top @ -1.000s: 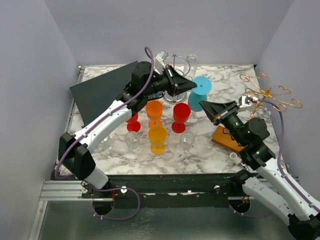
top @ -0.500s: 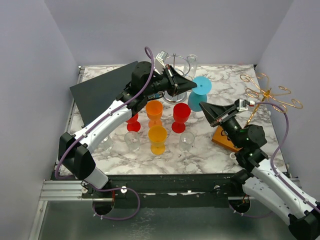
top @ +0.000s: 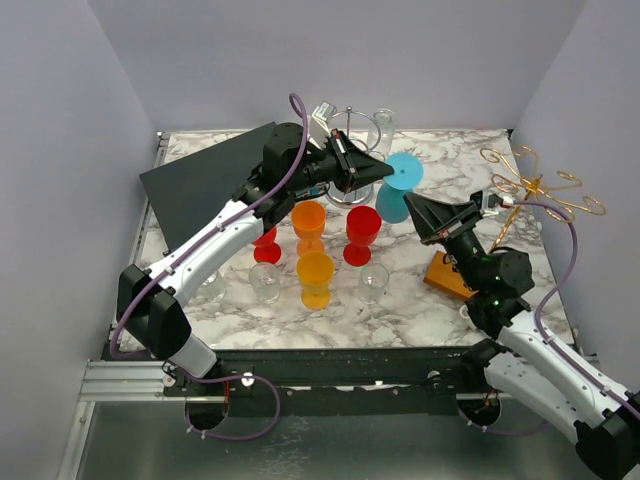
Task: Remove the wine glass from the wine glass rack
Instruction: Place the wine glass at the center of the board.
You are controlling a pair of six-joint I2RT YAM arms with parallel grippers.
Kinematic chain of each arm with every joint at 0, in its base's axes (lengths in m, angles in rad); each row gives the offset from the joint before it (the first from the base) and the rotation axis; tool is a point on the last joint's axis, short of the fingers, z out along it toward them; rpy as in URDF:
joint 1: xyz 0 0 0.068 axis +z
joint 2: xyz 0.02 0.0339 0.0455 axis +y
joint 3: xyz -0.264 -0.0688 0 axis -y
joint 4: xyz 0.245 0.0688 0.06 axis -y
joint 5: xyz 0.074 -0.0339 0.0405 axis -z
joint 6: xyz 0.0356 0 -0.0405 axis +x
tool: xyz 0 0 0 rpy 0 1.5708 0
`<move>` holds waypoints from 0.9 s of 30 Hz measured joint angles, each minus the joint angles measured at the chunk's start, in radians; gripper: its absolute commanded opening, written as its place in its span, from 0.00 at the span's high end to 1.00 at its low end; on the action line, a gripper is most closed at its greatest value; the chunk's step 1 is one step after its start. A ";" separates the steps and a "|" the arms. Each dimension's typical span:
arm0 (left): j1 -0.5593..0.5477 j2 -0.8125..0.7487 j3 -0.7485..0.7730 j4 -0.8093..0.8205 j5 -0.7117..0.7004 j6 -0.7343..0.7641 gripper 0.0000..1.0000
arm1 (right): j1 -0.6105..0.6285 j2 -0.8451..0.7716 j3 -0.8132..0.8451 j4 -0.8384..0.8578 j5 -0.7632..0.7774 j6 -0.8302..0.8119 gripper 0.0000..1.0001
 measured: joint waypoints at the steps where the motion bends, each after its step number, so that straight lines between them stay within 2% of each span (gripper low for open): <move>1: 0.000 0.000 0.000 0.000 0.000 0.000 1.00 | 0.000 0.003 0.004 0.003 0.000 0.000 0.99; 6: 0.000 0.000 0.000 0.000 0.000 0.000 1.00 | 0.000 0.006 0.088 -0.078 0.002 -0.034 0.99; 13: 0.000 -0.004 0.000 -0.002 -0.001 0.000 1.00 | 0.000 -0.005 0.260 -0.403 0.044 -0.142 0.99; 20: 0.000 -0.030 -0.011 -0.004 0.000 0.010 1.00 | 0.000 -0.009 0.354 -0.677 0.085 -0.261 0.76; 27: 0.000 -0.074 -0.020 -0.048 0.002 0.085 1.00 | 0.000 -0.016 0.387 -0.819 0.084 -0.360 0.54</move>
